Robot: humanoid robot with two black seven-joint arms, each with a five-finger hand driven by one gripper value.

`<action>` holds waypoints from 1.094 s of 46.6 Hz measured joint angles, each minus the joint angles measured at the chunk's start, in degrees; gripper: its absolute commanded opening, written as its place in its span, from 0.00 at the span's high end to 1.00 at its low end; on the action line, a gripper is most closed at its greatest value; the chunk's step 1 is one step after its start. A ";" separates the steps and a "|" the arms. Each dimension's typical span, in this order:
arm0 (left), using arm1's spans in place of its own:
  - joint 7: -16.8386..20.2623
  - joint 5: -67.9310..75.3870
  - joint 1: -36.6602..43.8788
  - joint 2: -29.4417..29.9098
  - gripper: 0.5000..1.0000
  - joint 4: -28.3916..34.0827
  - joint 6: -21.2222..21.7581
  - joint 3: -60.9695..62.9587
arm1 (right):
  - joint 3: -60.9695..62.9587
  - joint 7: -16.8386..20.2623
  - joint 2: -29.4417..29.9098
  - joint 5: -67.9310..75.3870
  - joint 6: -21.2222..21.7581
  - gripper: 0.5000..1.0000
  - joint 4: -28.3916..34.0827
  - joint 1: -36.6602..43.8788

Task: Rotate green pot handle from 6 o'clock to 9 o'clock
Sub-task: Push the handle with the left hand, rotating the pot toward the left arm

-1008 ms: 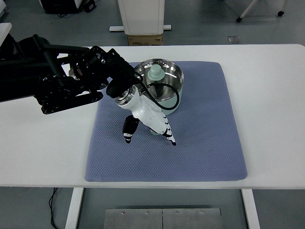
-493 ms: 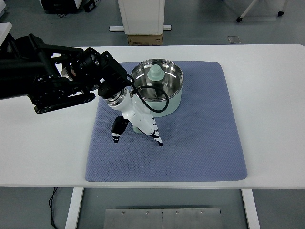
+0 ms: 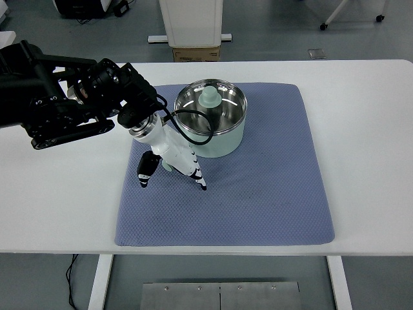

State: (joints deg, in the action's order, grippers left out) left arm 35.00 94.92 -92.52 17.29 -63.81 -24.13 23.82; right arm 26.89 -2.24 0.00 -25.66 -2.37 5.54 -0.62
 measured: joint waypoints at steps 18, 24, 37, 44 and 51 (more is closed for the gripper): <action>0.00 0.00 0.06 1.78 0.00 0.21 0.05 0.44 | 0.00 0.02 0.00 0.00 0.00 0.00 0.00 0.01; 0.00 -0.03 0.04 1.78 0.00 1.36 0.05 0.53 | 0.00 0.02 0.00 0.02 0.00 0.00 0.00 0.00; 0.00 -0.03 0.34 2.33 0.00 1.93 0.06 1.70 | 0.00 0.01 0.00 0.01 0.00 0.00 0.00 0.00; 0.00 0.00 0.33 3.42 0.00 1.92 0.13 2.16 | 0.00 0.01 0.00 0.00 0.00 0.00 0.00 0.00; 0.00 0.00 0.07 4.35 0.00 1.92 0.14 2.78 | 0.00 0.01 0.00 0.00 0.00 0.00 0.00 0.00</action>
State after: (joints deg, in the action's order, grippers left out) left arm 35.00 94.93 -92.44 21.63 -61.89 -23.99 26.59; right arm 26.90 -2.23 0.00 -25.66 -2.37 5.54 -0.62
